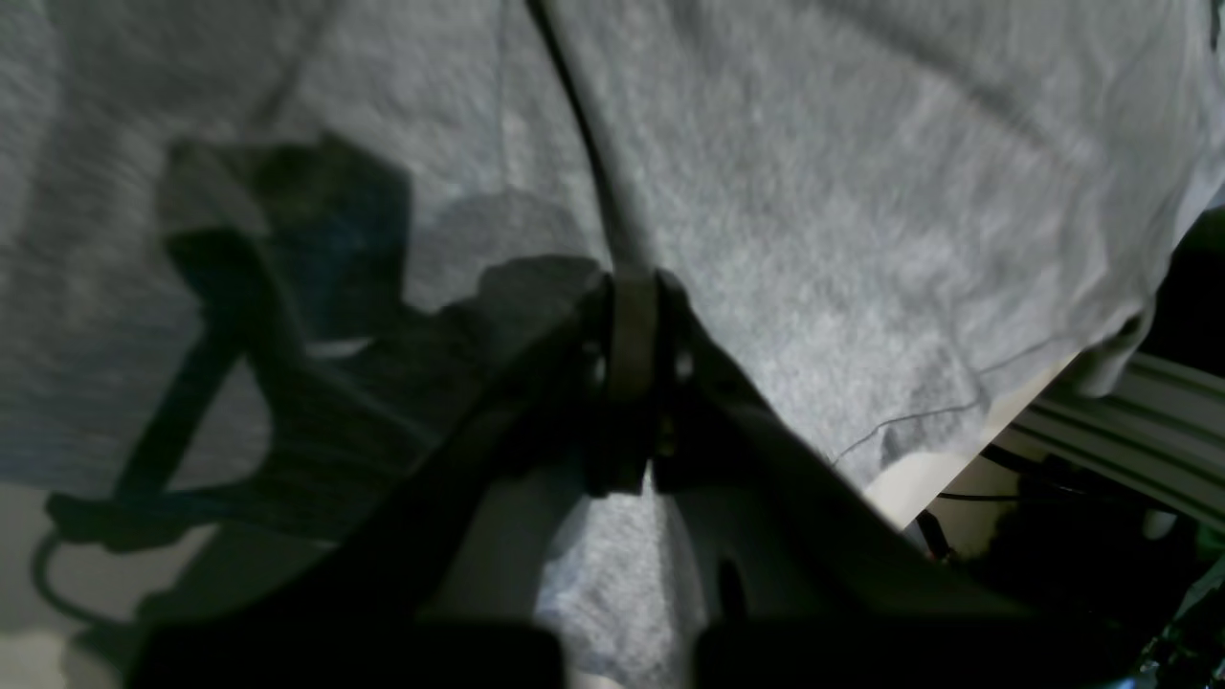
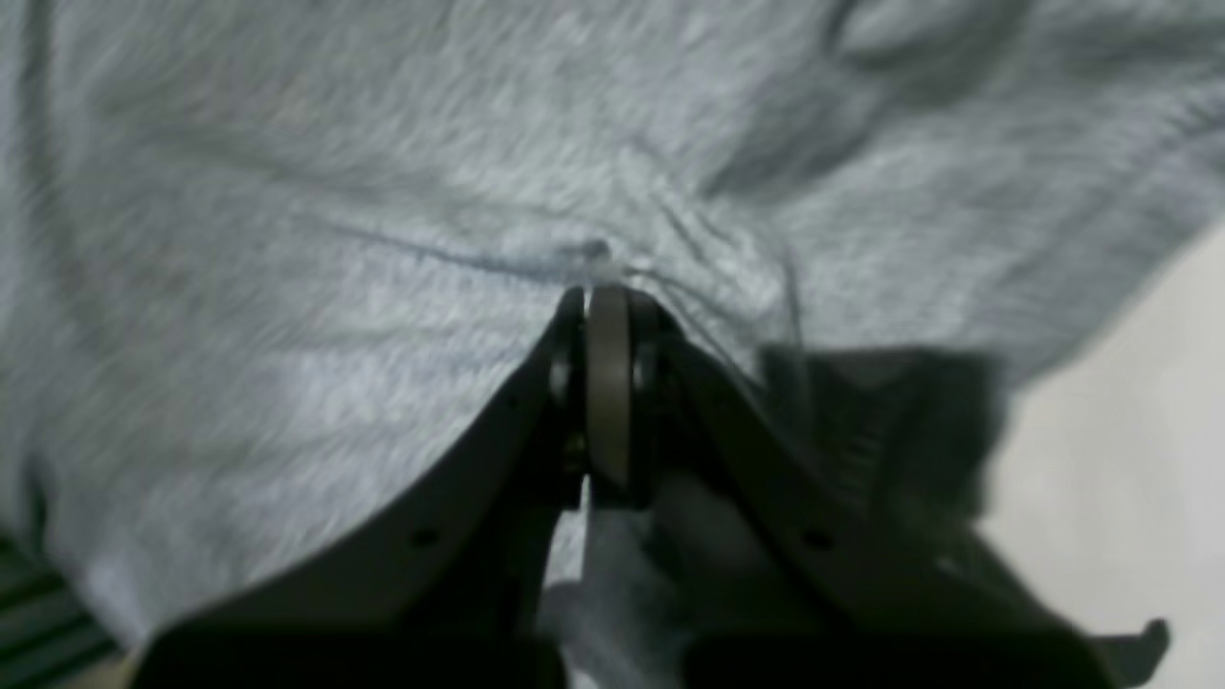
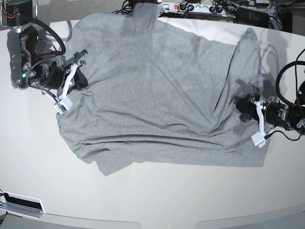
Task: Layout the t-shirt on the table in an organized manner, then fold the t-shirt properly
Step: 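Pull the hem with both grippers toward the robot to smooth the shirt, then release the hem and raise both grippers toward the shirt's collar end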
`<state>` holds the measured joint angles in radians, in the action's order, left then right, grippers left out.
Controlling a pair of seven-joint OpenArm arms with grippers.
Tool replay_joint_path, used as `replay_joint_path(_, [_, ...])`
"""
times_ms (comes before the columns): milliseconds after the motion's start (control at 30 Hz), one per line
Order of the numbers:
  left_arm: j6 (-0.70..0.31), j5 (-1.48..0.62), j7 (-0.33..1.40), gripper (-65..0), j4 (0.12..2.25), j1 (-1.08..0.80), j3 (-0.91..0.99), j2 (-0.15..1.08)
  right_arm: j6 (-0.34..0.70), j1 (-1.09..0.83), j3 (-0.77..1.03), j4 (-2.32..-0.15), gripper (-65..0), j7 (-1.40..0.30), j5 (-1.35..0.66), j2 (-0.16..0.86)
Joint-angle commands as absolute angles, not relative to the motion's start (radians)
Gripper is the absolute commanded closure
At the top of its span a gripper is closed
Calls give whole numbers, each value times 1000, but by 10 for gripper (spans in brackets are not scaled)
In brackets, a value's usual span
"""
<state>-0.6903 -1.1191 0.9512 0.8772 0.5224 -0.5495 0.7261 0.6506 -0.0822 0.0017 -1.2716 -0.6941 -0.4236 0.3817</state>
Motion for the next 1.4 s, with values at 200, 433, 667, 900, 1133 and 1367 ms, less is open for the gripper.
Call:
replay_joint_path(200, [-698,-1135,913,0,888,548,-539,742,412,25,6,-1274,0,-650,-207,390])
replay_joint_path(433, [-698,-1126,913,0,888,549,-539,743,476,130,23,-1307,0,-832,-376,420])
replay_joint_path(667, [-698,-1090,891,0,888,549,-534,743,597,93,265,-1430,-186,-1142,-766,444])
replay_joint_path(900, [-698,-1115,880,0,888,542,-402,742,698,-128,496,-1430,-198,-1179,-1002,443])
replay_joint_path(1133, [-698,-1121,884,0,881,458,-123,743,698,-303,579,-1430,-432,-1062,-994,409])
replay_joint_path(1367, [-698,-1121,922,0,881,309,115,743,657,-330,579,-1393,-441,-924,-810,358])
